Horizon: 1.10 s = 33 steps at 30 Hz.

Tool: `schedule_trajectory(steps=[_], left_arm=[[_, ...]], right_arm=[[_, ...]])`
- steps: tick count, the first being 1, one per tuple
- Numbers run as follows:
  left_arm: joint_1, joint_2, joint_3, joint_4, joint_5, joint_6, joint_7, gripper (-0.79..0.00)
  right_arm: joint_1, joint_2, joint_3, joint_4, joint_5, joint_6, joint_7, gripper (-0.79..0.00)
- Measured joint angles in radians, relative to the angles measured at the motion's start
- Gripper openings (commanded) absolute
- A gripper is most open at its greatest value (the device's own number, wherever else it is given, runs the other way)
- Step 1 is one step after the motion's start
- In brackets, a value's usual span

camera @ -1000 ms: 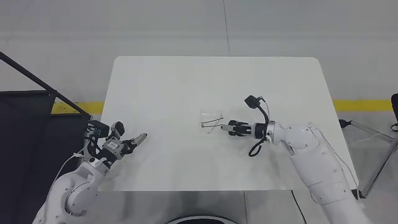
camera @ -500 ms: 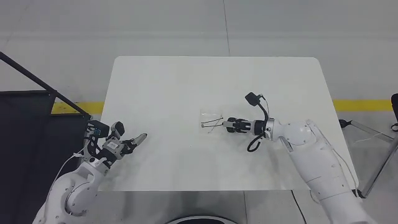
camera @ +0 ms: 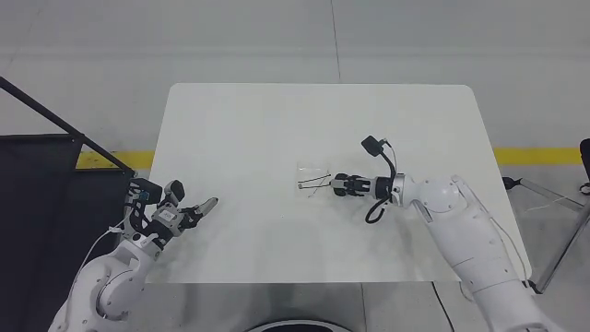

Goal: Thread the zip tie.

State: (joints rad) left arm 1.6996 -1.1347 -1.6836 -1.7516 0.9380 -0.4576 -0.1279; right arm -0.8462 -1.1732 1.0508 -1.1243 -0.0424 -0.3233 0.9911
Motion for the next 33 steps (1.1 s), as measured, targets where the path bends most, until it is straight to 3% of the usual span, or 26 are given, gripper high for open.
schedule_trajectory(steps=[4, 7, 9, 21, 33], left_arm=[[0.0, 0.0, 0.0, 0.0, 0.0, 0.0, 0.0, 0.0], [0.0, 0.0, 0.0, 0.0, 0.0, 0.0, 0.0, 0.0], [0.0, 0.0, 0.0, 0.0, 0.0, 0.0, 0.0, 0.0], [-0.003, 0.0, 0.002, -0.001, -0.011, -0.009, -0.005, 0.0], [-0.077, 0.03, -0.053, 0.011, -0.227, -0.303, -0.218, 0.0]], right_arm=[[0.005, -0.001, -0.006, 0.007, 0.007, -0.005, 0.007, -0.656], [0.009, -0.002, -0.009, 0.011, 0.01, -0.008, 0.009, -0.757], [0.01, -0.002, -0.011, 0.014, 0.013, -0.008, 0.009, -0.785], [-0.015, 0.014, 0.029, -0.023, 0.037, -0.064, 0.024, -0.785], [-0.111, 0.07, 0.162, -0.3, 0.019, -0.044, 0.166, -0.785]])
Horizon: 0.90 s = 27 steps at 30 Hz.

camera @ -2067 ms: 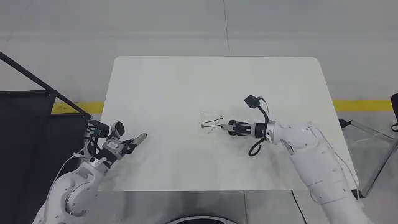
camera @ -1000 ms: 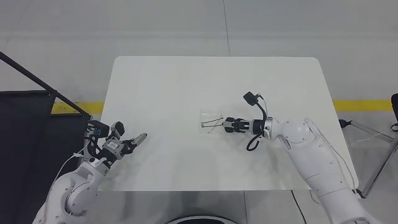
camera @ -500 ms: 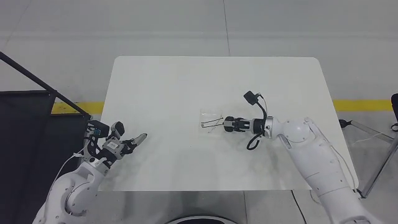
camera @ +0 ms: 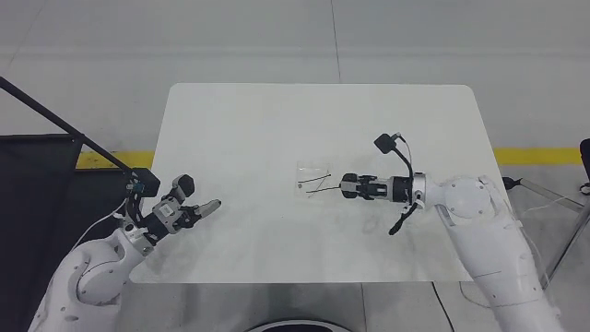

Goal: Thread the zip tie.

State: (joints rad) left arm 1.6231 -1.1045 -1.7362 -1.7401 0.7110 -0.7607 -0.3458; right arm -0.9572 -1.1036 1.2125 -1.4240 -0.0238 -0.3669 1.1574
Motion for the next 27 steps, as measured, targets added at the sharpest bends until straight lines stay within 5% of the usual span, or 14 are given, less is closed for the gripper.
schedule_trajectory(steps=[7, 21, 27], left_arm=[[-0.077, 0.022, 0.03, 0.001, -0.099, -0.149, -0.147, 0.0], [-0.097, 0.025, 0.048, -0.003, -0.115, -0.149, -0.173, 0.0], [-0.166, 0.036, 0.136, 0.045, -0.181, -0.2, -0.28, 0.0]], right_arm=[[-0.023, 0.021, 0.03, -0.168, -0.033, 0.048, 0.091, -0.785], [-0.036, 0.028, 0.022, -0.241, -0.072, 0.062, 0.119, -0.785], [-0.037, 0.031, -0.001, -0.287, -0.101, 0.047, 0.121, -0.785]])
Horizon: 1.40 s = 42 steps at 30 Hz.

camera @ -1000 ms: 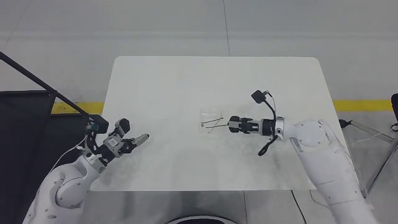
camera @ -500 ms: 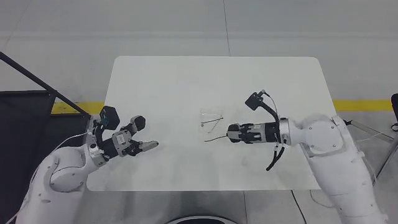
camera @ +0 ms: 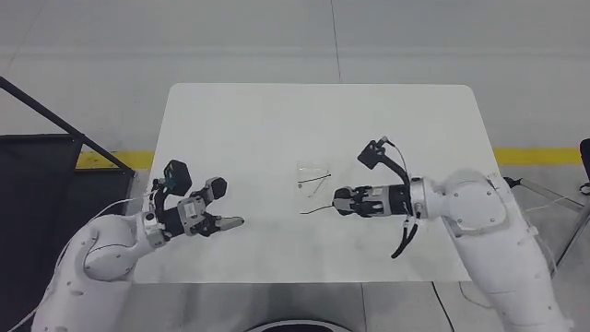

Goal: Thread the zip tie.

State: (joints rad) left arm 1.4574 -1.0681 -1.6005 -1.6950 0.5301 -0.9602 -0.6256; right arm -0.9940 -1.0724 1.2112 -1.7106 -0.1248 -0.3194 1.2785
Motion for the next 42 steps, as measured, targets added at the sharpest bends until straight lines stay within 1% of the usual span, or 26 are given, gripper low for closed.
schedule_trajectory(steps=[3, 7, 12, 15, 18, 28, 31, 33, 35, 36, 38, 40, 42], left_arm=[[-0.075, 0.01, 0.06, 0.056, -0.087, -0.049, -0.079, 0.0], [-0.163, 0.028, 0.146, 0.092, -0.218, -0.053, -0.182, 0.0], [-0.248, 0.064, 0.277, 0.126, -0.328, -0.052, -0.182, 0.0], [-0.288, 0.085, 0.34, 0.14, -0.365, -0.052, -0.182, 0.0], [-0.297, 0.091, 0.355, 0.143, -0.37, -0.052, -0.182, 0.0], [-0.295, 0.09, 0.353, 0.141, -0.368, -0.051, -0.181, 0.0], [-0.291, 0.087, 0.37, 0.107, -0.331, -0.029, -0.157, 0.0], [-0.299, 0.084, 0.387, 0.095, -0.295, -0.018, -0.14, 0.0], [-0.308, 0.081, 0.404, 0.096, -0.282, -0.021, -0.124, -0.086], [-0.316, 0.079, 0.415, 0.101, -0.278, -0.024, -0.117, -0.099], [-0.33, 0.077, 0.432, 0.111, -0.272, -0.025, -0.109, -0.163], [-0.344, 0.074, 0.451, 0.121, -0.266, -0.026, -0.102, -0.209], [-0.356, 0.071, 0.467, 0.131, -0.266, -0.03, -0.094, -0.296]], right_arm=[[0.028, 0.002, -0.021, -0.014, 0.012, 0.002, 0.054, -0.785], [0.091, -0.002, -0.061, 0.013, 0.085, 0.01, 0.136, -0.785], [0.191, -0.014, -0.121, 0.084, 0.163, 0.032, 0.172, -0.785], [0.24, -0.023, -0.163, 0.123, 0.179, 0.034, 0.169, -0.785], [0.265, -0.029, -0.188, 0.145, 0.18, 0.039, 0.158, -0.785], [0.264, -0.029, -0.187, 0.144, 0.179, 0.039, 0.157, -0.785], [0.259, -0.03, -0.203, 0.129, 0.167, 0.053, 0.134, -0.785], [0.273, -0.033, -0.22, 0.127, 0.171, 0.058, 0.143, -0.785], [0.288, -0.035, -0.236, 0.134, 0.181, 0.061, 0.159, -0.785], [0.299, -0.037, -0.246, 0.142, 0.186, 0.066, 0.164, -0.785], [0.314, -0.041, -0.26, 0.155, 0.193, 0.072, 0.168, -0.785], [0.33, -0.044, -0.274, 0.169, 0.197, 0.076, 0.172, -0.785], [0.342, -0.047, -0.289, 0.177, 0.195, 0.078, 0.177, -0.785]])
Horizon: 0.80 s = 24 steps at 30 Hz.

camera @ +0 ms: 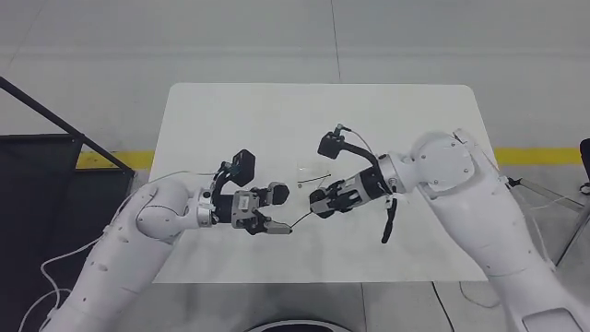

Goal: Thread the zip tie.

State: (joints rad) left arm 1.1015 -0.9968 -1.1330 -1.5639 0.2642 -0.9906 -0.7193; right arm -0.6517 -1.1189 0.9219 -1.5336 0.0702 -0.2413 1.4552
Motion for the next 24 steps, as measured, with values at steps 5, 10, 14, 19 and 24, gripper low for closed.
schedule_trajectory(steps=[5, 10, 14, 19, 24], left_arm=[[-0.018, -0.004, 0.033, 0.023, -0.003, -0.021, 0.018, -0.339], [-0.036, -0.006, 0.063, 0.035, -0.01, -0.022, 0.026, -0.305], [-0.045, -0.007, 0.077, 0.042, -0.007, -0.022, 0.034, -0.299], [-0.054, -0.007, 0.09, 0.05, -0.002, -0.022, 0.046, -0.459], [-0.059, -0.005, 0.099, 0.054, 0.0, -0.022, 0.053, -0.566]], right_arm=[[0.02, -0.005, -0.025, 0.015, 0.005, -0.001, 0.003, -0.785], [0.038, -0.01, -0.051, 0.025, 0.006, 0.0, 0.002, -0.785], [0.05, -0.014, -0.068, 0.034, 0.007, 0.001, -0.002, -0.785], [0.064, -0.018, -0.084, 0.045, 0.01, 0.001, -0.005, -0.785], [0.073, -0.019, -0.092, 0.052, 0.013, 0.004, -0.006, -0.785]])
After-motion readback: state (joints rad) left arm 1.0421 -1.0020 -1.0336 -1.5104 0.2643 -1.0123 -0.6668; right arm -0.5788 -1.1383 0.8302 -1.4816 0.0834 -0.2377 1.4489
